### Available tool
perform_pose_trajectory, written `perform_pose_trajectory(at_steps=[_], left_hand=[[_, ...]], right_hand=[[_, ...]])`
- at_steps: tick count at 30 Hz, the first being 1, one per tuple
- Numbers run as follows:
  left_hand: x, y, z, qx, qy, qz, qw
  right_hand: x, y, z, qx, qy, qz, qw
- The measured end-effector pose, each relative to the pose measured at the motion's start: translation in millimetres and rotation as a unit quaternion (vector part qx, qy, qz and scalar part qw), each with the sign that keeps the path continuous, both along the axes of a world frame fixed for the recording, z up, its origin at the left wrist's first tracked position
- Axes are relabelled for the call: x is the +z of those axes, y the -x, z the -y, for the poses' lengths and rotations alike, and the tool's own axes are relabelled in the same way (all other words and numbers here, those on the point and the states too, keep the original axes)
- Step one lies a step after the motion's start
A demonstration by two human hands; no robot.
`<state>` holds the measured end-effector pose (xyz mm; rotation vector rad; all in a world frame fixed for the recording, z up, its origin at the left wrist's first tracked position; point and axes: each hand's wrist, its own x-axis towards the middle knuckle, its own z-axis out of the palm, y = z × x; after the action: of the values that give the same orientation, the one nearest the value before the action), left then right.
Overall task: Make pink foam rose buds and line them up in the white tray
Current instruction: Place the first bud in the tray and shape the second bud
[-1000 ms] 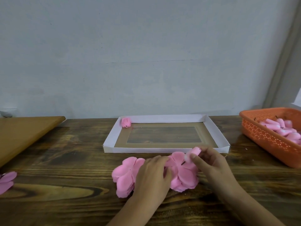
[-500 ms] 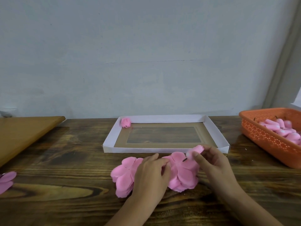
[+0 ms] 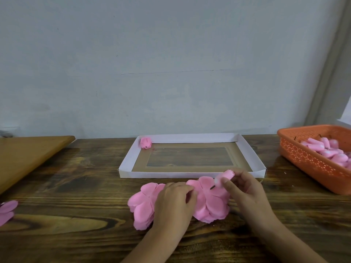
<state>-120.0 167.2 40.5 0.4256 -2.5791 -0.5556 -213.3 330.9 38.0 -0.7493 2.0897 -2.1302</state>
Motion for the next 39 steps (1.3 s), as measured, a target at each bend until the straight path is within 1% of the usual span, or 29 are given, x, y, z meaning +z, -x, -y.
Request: perform_pose_trajectory(at_steps=[3,7,9,15,18,22,27,30,35,39], left_hand=[[2,2,3,0.028,-0.024,0.006,0.999],[2,1,1,0.046,-0.103,-0.034,0.993],[-1,1,2,0.048,-0.123,-0.042,0.990],[-2,0,3,0.036,-0.082,-0.053,0.995],[-2,1,2,0.028,-0.085,-0.076,0.993],[-4,1,2,0.014,-0.067,-0.138,0.988],[-7,5,5,0.001,-0.066,-0.148,0.987],[-6,5,3,-0.020,-0.117,-0.169,0.978],[-4,3,-5,-0.066,-0.245,-0.146,0.956],[0,5,-6,-0.065,-0.321,-0.136,0.935]], right_hand=[[1,-1,0,0.004,0.001,0.003,1.000],[0,-1,-1,0.008,0.000,-0.007,1.000],[0,-1,-1,0.012,-0.004,-0.014,1.000],[-1,0,0,0.009,-0.002,-0.012,1.000],[-1,0,0,0.006,-0.002,-0.011,1.000],[-2,0,0,0.010,-0.009,-0.007,1.000],[-1,0,0,0.011,-0.010,-0.013,1.000],[0,-2,0,0.017,-0.014,-0.015,1.000],[-1,-2,0,0.033,-0.014,-0.019,0.999],[2,-5,1,0.046,0.000,-0.021,0.999]])
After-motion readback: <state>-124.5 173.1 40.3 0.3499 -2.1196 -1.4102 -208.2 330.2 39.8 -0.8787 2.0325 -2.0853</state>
